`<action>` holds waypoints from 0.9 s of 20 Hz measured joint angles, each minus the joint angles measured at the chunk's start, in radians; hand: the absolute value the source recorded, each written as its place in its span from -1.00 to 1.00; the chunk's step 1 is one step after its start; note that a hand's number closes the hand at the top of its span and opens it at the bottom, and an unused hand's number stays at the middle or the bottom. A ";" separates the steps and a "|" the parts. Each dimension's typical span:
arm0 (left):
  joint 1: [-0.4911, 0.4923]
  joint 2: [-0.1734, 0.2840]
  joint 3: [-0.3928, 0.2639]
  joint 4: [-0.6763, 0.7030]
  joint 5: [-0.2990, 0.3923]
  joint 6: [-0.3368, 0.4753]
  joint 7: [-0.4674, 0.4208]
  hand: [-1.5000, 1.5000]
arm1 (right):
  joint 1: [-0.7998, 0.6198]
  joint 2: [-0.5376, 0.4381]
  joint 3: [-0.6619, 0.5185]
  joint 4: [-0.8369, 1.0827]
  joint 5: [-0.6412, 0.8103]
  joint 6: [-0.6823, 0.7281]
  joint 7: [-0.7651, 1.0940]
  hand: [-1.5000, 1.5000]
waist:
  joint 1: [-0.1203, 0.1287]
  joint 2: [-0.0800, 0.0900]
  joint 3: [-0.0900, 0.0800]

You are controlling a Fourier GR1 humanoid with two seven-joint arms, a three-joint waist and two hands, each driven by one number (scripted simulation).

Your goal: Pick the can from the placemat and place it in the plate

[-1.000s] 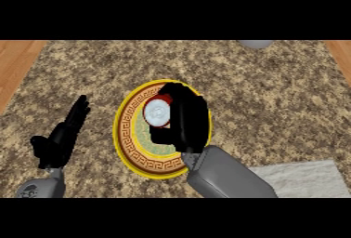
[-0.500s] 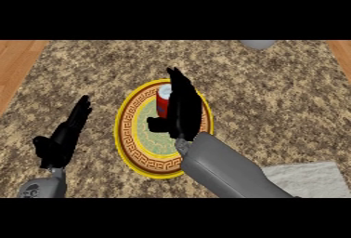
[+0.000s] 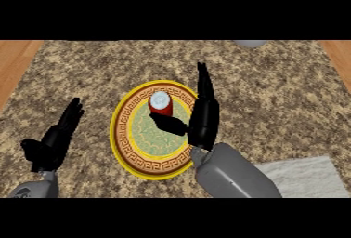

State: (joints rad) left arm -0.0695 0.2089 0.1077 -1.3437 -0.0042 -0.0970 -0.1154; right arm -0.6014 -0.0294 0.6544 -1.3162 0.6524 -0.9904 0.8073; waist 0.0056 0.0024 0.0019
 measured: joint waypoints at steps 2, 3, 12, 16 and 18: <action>0.006 0.000 0.001 -0.004 0.000 -0.001 -0.003 0.00 | 0.074 -0.036 -0.003 -0.073 -0.065 -0.036 -0.077 -1.00 | -0.002 0.000 0.000; 0.012 -0.006 -0.003 -0.007 -0.003 0.003 -0.004 0.00 | 0.114 -0.068 -0.006 -0.118 -0.103 -0.048 -0.114 -1.00 | -0.004 0.000 0.000; 0.007 -0.006 0.007 -0.016 0.004 0.002 0.013 0.00 | 0.464 -0.319 -0.004 -0.401 -0.486 -0.041 -0.566 -1.00 | -0.007 0.000 0.001; 0.004 -0.007 0.008 -0.006 0.001 -0.002 0.007 0.00 | 0.564 -0.365 -0.078 -0.399 -0.653 0.085 -0.793 -1.00 | -0.008 0.000 0.001; 0.017 -0.006 0.010 -0.006 -0.002 -0.004 -0.005 0.00 | 0.601 -0.380 -0.130 -0.375 -0.715 0.159 -0.883 -1.00 | -0.008 -0.001 0.000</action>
State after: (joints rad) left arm -0.0523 0.2027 0.1180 -1.3499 -0.0061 -0.1014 -0.1205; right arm -0.0004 -0.4097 0.5247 -1.6913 -0.0626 -0.8318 -0.0757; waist -0.0019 0.0012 0.0021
